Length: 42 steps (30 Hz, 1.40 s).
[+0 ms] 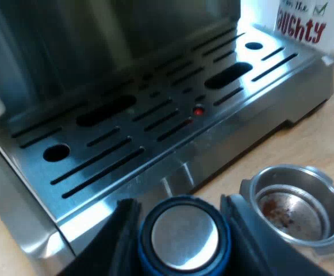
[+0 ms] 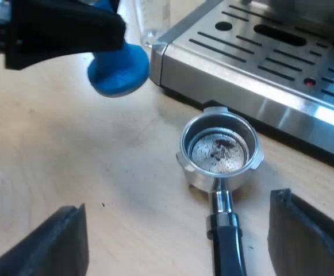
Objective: Grind coffee beans and then tamp
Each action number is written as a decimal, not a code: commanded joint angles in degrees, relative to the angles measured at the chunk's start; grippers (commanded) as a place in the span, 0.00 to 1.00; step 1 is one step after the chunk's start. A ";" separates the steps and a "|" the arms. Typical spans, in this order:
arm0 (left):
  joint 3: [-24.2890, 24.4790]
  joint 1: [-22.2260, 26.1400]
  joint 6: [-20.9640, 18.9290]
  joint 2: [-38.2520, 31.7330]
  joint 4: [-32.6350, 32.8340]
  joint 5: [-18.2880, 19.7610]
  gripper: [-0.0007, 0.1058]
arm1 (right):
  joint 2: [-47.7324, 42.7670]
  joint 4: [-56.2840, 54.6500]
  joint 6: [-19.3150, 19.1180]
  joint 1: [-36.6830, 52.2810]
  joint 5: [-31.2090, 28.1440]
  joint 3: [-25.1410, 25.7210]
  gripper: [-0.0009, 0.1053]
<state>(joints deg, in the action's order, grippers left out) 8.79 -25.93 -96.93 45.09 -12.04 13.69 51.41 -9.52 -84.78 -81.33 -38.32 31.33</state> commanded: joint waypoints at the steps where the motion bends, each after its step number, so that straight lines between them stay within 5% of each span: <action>1: 0.42 -0.25 -0.07 -1.33 1.28 0.06 0.23 | -2.26 -3.37 0.16 0.22 -0.42 0.11 0.64; 6: 0.42 -0.25 -0.07 -12.42 10.89 1.53 0.23 | -5.69 -9.68 0.44 2.62 -0.42 0.11 0.60; 12: 2.49 -0.25 -0.07 -16.84 17.19 2.86 0.23 | -8.44 -14.60 0.63 6.51 1.11 0.11 0.60; 21: 11.45 -0.38 -0.07 -16.83 22.11 2.86 0.23 | -8.63 -15.68 2.50 7.24 3.05 -1.17 0.60; 32: 13.20 -6.71 0.13 -16.34 22.43 3.32 0.23 | -8.63 -8.53 2.18 7.14 5.71 -4.08 0.60; 42: 17.30 -13.07 3.12 -4.86 22.15 3.07 0.23 | -8.63 -5.03 -4.61 7.14 8.13 -4.20 0.60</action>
<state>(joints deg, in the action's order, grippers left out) 24.84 -38.65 -94.17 39.13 10.58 16.64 43.17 -15.20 -87.96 -74.27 -30.51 27.03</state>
